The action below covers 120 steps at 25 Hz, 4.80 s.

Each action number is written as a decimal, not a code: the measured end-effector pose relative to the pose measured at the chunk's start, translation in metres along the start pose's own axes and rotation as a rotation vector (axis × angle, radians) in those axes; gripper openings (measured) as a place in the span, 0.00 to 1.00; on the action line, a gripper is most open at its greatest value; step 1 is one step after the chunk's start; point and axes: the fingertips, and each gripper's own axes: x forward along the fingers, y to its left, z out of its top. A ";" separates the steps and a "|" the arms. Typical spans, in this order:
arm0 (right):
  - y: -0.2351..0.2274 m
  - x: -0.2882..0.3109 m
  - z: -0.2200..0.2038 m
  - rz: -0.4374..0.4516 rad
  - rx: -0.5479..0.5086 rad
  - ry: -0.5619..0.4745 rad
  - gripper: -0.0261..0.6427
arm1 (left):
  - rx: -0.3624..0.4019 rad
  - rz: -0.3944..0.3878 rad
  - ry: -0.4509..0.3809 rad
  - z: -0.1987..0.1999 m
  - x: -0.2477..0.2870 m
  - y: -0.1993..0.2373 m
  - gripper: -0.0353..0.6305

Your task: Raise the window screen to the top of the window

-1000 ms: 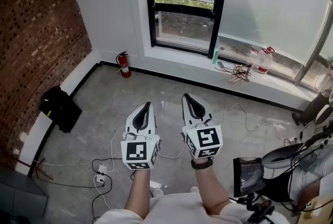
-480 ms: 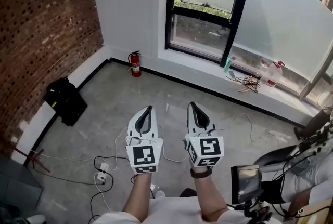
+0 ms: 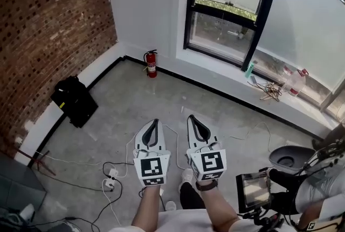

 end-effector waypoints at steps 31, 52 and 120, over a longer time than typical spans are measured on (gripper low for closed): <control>-0.353 0.366 -0.061 -0.127 -0.027 -0.040 0.04 | -0.079 -0.274 -0.057 -0.027 0.546 -0.036 0.05; -0.510 0.674 -0.113 -0.185 0.121 0.004 0.04 | -0.109 -0.415 -0.027 -0.045 0.877 0.022 0.05; -1.140 0.977 -0.192 -0.513 0.084 0.025 0.04 | 0.749 -0.934 0.214 -0.188 1.562 -0.282 0.21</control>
